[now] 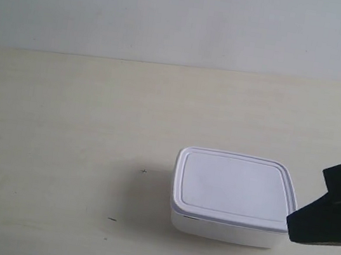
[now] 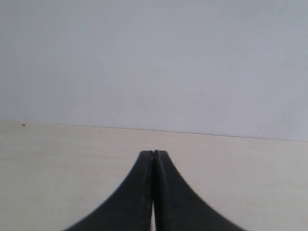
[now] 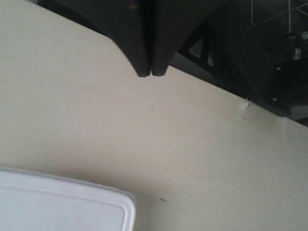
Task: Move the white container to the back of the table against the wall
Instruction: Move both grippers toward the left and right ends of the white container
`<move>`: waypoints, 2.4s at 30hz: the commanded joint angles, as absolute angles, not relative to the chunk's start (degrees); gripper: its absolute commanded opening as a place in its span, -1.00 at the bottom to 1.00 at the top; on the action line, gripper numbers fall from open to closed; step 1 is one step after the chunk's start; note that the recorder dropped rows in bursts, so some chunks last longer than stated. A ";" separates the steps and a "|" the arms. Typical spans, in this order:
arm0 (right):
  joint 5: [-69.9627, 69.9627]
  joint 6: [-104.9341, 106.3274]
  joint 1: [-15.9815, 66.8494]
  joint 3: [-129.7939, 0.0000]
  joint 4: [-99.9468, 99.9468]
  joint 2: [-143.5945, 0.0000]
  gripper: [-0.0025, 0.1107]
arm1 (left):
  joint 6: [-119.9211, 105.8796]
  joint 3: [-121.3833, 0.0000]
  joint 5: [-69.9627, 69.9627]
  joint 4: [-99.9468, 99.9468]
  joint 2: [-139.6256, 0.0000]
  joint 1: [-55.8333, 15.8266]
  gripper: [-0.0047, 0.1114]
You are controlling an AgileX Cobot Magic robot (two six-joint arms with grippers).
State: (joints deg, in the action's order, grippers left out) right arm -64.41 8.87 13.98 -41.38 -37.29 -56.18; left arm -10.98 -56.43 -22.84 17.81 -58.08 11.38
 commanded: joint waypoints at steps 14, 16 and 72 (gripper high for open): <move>-60.14 19.96 14.07 -33.64 -37.56 -56.03 -0.96 | -10.34 -56.88 -26.55 30.90 -58.05 11.35 -0.92; -58.79 19.63 14.07 -33.64 -38.10 -56.87 -0.96 | -10.34 -56.62 -31.52 35.14 -58.05 11.35 -0.92; -46.05 2.56 14.07 -33.64 -15.31 -75.20 -0.96 | -28.57 -50.31 -13.46 65.51 -98.90 -49.12 -0.92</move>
